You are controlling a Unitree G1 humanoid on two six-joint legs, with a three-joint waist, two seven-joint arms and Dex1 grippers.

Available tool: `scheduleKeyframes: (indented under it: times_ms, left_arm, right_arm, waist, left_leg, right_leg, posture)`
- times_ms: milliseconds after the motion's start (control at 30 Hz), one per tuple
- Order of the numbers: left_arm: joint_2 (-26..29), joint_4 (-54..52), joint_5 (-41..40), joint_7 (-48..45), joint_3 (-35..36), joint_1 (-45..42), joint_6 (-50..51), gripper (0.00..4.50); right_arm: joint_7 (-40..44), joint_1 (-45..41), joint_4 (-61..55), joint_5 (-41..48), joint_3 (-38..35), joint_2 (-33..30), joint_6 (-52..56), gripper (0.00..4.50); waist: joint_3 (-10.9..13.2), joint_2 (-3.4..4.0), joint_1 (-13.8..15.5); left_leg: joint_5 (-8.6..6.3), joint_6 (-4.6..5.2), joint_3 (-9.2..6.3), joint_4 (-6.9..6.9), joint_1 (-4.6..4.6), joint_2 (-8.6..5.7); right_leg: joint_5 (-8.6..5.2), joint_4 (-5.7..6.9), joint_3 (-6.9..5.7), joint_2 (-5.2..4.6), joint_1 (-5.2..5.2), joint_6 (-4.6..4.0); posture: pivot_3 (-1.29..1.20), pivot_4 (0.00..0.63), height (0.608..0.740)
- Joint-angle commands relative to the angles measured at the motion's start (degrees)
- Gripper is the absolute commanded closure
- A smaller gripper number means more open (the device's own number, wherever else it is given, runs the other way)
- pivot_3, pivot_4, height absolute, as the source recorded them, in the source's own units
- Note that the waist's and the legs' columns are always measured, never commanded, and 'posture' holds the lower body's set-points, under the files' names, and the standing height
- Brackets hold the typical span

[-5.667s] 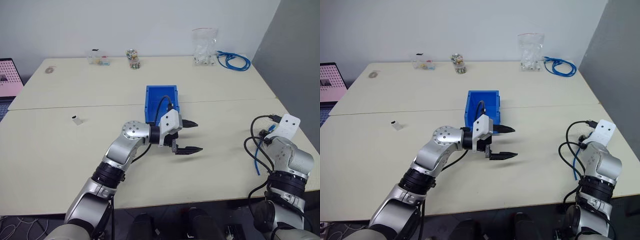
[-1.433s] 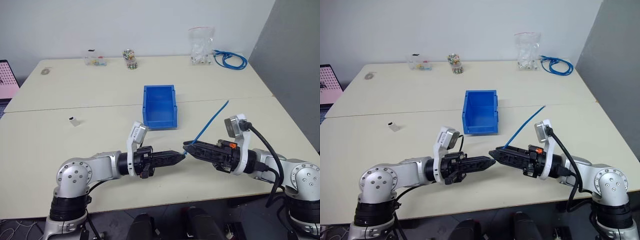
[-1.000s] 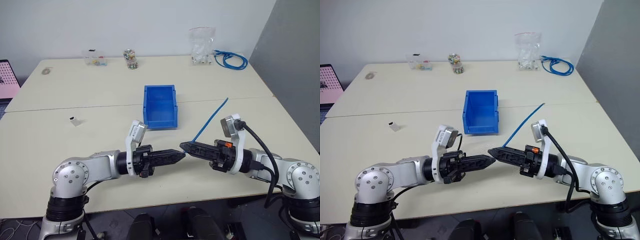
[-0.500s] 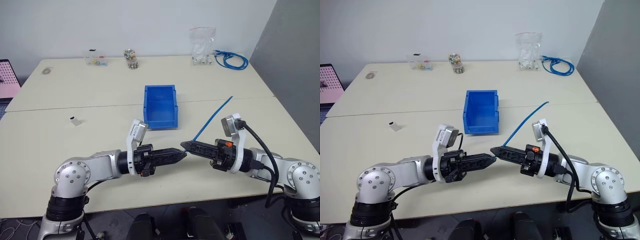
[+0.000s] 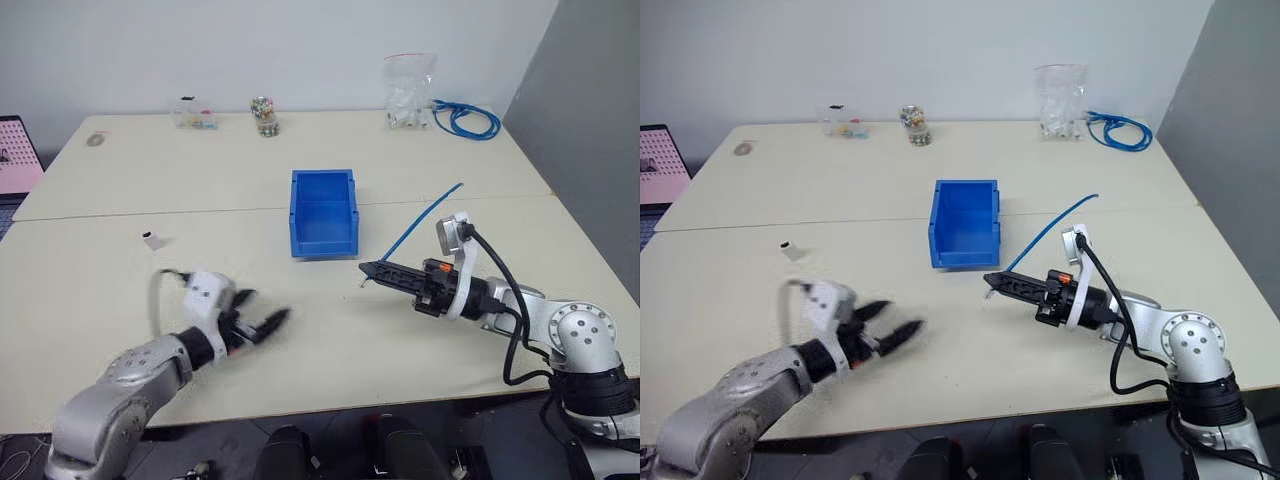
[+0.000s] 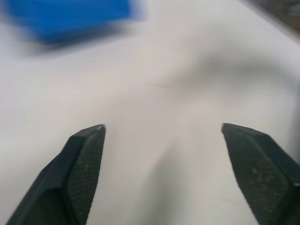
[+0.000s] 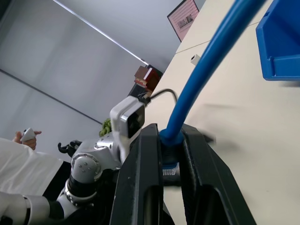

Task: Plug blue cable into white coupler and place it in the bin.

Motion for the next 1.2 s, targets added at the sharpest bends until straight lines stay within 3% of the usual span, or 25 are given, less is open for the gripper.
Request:
scheduleKeyframes:
  times_ms: [33,167,333,667,900,1100,1200]
  left_arm:
    - [-9.88,2.79,17.11,23.93,9.02,0.67,-9.30,0.01]
    - [-14.81,13.37,19.05,27.93,12.75,-6.02,-14.03,0.01]
    - [-13.42,31.21,18.53,24.01,15.73,-16.50,-21.54,0.01]
    - [-8.62,54.81,20.57,17.81,15.66,-29.29,-31.12,0.01]
    - [-7.75,65.96,21.66,13.79,13.13,-36.62,-34.70,0.01]
    - [-7.72,71.72,23.55,17.20,13.03,-40.12,-38.08,0.01]
    - [-7.57,73.54,24.56,19.61,13.20,-40.95,-39.72,0.45]
  right_arm:
    - [3.75,-3.01,1.74,-3.82,-0.25,1.16,0.03,4.31]
    - [5.98,-5.61,4.19,-7.78,0.17,2.30,0.70,4.31]
    - [7.29,-6.67,4.44,-10.87,-0.29,3.27,1.48,4.31]
    - [5.98,-5.28,2.97,-11.98,-2.91,3.25,2.67,4.31]
    - [4.02,-4.05,1.26,-11.36,-3.90,4.08,3.04,4.31]
    - [3.03,-3.53,0.53,-11.06,-4.60,3.93,3.45,4.31]
    - [2.78,-3.47,0.38,-11.03,-5.05,3.78,3.62,4.31]
  waist:
    - [-0.02,-0.02,0.02]
    - [-0.03,-0.05,0.18]
    - [-0.07,-0.11,0.38]
    - [-0.08,-0.13,0.11]
    - [-0.09,-0.14,0.20]
    - [-0.09,-0.14,0.15]
    - [-0.09,-0.15,0.09]
  left_leg:
    - [0.00,0.00,-0.02,0.02,-0.06,0.00]
    - [0.00,0.00,-0.03,0.06,-0.07,-0.03]
    - [0.01,0.00,0.07,0.11,-0.11,-0.11]
    - [0.00,0.00,-0.06,0.08,-0.54,-0.02]
    - [0.00,0.00,-0.09,0.10,-0.57,-0.10]
    - [0.01,0.00,-0.12,0.12,-0.59,-0.08]
    - [0.01,0.00,-0.15,0.12,-0.58,-0.05]
  right_leg:
    - [0.01,0.00,-0.04,-0.05,-0.01,0.02]
    - [0.09,0.00,-0.09,-0.05,0.02,0.08]
    - [0.10,0.04,-0.24,0.06,0.03,0.08]
    - [0.30,-0.43,-0.33,-0.04,-0.07,-0.10]
    - [0.34,-0.44,-0.34,-0.04,-0.06,-0.04]
    - [0.36,-0.44,-0.34,-0.09,-0.07,-0.03]
    - [0.37,-0.43,-0.33,-0.15,-0.07,-0.02]
  posture:
    - [0.00,0.150,0.740]
    - [0.00,0.150,0.740]
    - [0.00,0.150,0.740]
    - [0.00,0.150,0.740]
    - [0.00,0.150,0.740]
    - [0.00,0.150,0.740]
    - [0.00,0.150,0.740]
